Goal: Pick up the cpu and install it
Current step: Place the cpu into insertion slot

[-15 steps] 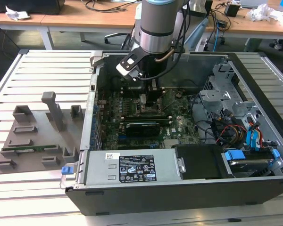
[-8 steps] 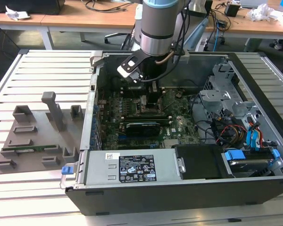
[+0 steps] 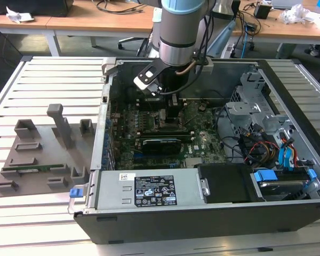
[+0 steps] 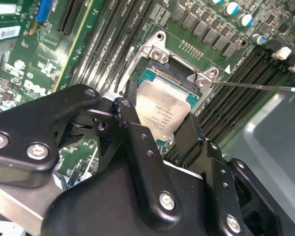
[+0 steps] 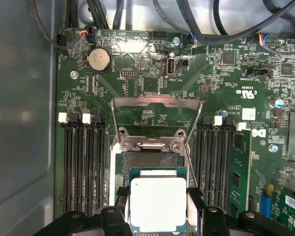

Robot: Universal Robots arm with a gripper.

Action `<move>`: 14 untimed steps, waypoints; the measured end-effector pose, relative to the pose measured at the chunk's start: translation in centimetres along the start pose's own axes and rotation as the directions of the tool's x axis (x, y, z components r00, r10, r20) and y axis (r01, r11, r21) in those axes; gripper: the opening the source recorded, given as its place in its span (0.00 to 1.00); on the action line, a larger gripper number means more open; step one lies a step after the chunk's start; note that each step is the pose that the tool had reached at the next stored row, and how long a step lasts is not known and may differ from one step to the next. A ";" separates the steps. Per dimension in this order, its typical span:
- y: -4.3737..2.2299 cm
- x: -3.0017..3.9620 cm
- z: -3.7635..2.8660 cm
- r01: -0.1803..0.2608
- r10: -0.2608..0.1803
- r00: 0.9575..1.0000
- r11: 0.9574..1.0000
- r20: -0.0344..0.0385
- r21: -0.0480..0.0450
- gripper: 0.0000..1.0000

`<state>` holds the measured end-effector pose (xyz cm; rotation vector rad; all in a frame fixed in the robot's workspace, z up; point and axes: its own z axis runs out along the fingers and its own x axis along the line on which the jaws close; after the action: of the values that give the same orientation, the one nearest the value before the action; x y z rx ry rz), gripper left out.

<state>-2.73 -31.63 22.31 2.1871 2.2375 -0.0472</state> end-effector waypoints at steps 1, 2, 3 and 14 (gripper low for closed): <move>0.03 0.01 0.13 -0.002 0.002 1.000 1.000 0.000 0.000 0.55; 0.07 0.05 0.37 -0.010 0.010 1.000 1.000 0.001 0.000 0.55; 0.10 0.07 0.56 -0.021 0.021 1.000 1.000 0.002 0.001 0.55; 0.19 0.13 1.81 -0.025 0.025 1.000 1.000 0.003 0.001 0.55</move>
<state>-2.56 -31.55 20.50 2.2139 2.2081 -0.0511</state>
